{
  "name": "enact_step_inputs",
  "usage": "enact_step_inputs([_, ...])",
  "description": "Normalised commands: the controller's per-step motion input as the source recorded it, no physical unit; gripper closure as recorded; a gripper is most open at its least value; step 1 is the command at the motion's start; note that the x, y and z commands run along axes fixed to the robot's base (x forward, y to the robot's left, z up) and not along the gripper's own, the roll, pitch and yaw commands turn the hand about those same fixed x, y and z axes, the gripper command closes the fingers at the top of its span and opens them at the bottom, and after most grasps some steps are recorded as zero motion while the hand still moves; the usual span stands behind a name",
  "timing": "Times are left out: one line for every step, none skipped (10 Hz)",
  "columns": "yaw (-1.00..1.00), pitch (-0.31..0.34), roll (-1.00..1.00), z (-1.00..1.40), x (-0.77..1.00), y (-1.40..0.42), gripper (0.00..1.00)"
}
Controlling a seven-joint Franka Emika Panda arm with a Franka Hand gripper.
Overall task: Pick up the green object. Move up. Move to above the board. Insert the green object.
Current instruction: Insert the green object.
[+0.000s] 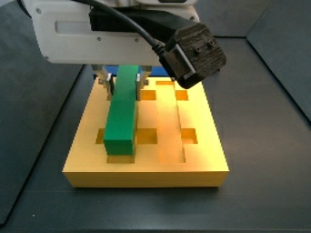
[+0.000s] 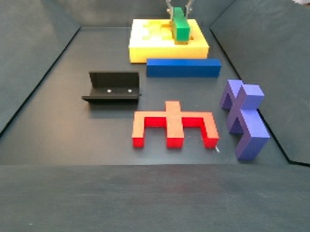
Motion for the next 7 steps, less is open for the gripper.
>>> enact_step_inputs([0.0,-0.169,-0.04,-0.32,0.0,-0.07,1.0])
enact_step_inputs([0.0,-0.173,-0.02,-0.33,0.0,-0.07,1.0])
enact_step_inputs([-0.03,-0.147,0.0,-0.31,0.06,-0.08,1.0])
enact_step_inputs([-0.08,-0.134,0.0,-0.4,0.04,0.0,1.0])
enact_step_inputs([-0.1,-0.144,0.0,-0.43,0.0,0.0,1.0])
enact_step_inputs([-0.04,-0.13,0.01,-0.43,0.0,0.0,1.0])
enact_step_inputs([0.0,0.0,0.0,0.0,0.0,0.0,1.0])
